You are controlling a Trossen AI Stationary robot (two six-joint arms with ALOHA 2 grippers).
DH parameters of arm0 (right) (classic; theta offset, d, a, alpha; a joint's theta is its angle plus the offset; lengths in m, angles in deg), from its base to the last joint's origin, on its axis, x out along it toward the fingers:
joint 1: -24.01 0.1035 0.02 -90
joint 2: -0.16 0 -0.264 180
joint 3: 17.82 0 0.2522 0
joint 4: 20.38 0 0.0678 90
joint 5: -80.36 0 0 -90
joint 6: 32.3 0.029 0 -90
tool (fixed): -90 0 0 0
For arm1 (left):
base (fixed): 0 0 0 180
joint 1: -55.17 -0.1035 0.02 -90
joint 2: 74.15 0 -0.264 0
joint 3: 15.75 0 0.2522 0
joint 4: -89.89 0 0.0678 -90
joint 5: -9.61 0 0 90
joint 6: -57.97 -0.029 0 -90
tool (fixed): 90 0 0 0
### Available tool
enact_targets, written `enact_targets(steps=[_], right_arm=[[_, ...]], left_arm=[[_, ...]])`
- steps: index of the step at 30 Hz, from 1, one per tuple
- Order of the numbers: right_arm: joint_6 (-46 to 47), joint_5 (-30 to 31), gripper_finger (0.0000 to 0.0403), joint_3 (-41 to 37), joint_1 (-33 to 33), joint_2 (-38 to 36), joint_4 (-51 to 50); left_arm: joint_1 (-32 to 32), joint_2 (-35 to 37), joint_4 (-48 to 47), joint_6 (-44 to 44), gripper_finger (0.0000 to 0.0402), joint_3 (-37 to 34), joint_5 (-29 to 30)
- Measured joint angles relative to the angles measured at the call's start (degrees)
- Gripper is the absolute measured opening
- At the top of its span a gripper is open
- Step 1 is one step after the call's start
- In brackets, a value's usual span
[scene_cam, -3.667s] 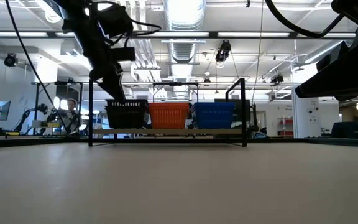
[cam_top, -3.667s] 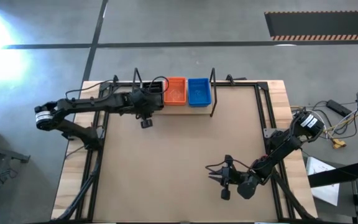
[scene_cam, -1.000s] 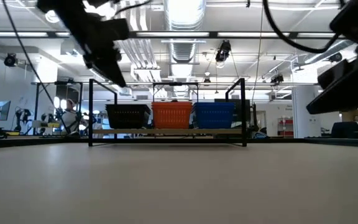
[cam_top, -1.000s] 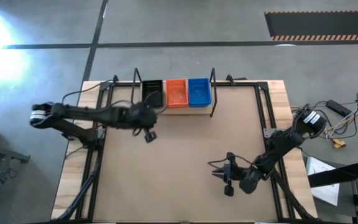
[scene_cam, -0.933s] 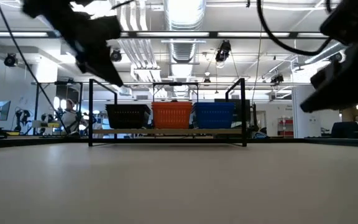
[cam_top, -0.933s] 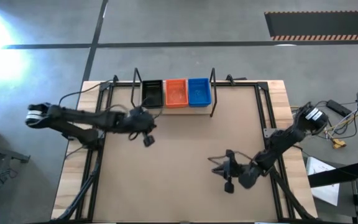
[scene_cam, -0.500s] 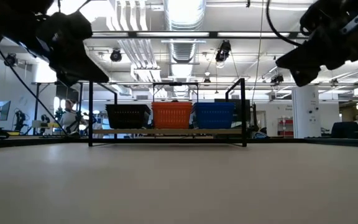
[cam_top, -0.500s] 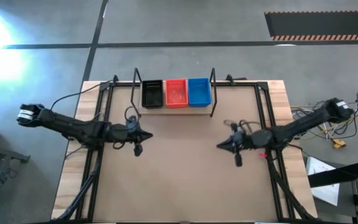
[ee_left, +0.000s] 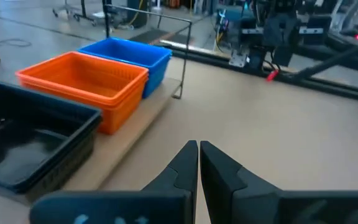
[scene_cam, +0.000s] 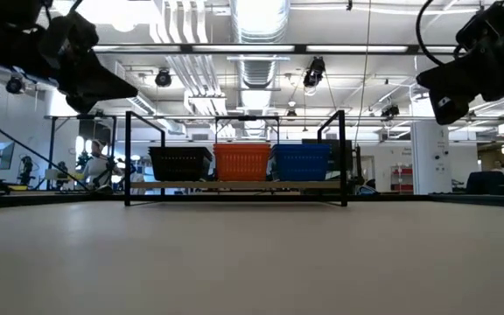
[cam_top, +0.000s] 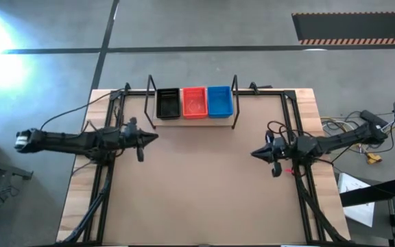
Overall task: Stack baskets on shelf by color
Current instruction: Return to Home Position
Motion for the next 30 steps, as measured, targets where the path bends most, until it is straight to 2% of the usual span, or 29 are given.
enact_targets(steps=[4, 11, 14, 16, 19, 25, 30], right_arm=[[-0.3, -1.3, 0.0008, -1.7, 0.0, -5.4, -1.4], [-1.3, -1.3, 0.0008, -1.7, 0.0, -10.9, -4.7], [-1.3, -1.3, 0.0009, -1.7, 0.0, -11.8, -5.1], [-1.3, -1.3, 0.0009, -1.7, 0.0, -11.8, -5.0], [-0.9, -0.8, 0.0008, -1.7, 0.0, -11.7, -5.2], [0.7, 0.8, 0.0009, -1.7, 0.0, -11.5, -5.7], [1.1, 2.4, 0.0009, -1.8, 0.0, -11.7, -7.8]], left_arm=[[-5.5, 6.9, -0.7, -1.6, 0.0001, -3.7, -7.1], [-17.6, 19.6, -5.3, -3.0, 0.0001, -5.6, -19.8], [-20.5, 24.2, -5.9, -2.6, 0.0000, -7.8, -22.6], [-20.6, 25.6, -4.6, -1.8, 0.0000, -8.9, -22.9], [-19.6, 23.9, -4.6, -1.1, 0.0000, -9.7, -22.7], [-16.4, 24.8, 2.0, -1.4, 0.0000, -13.7, -19.8], [-11.9, 25.0, 2.3, -2.6, 0.0000, -13.7, -16.3]])
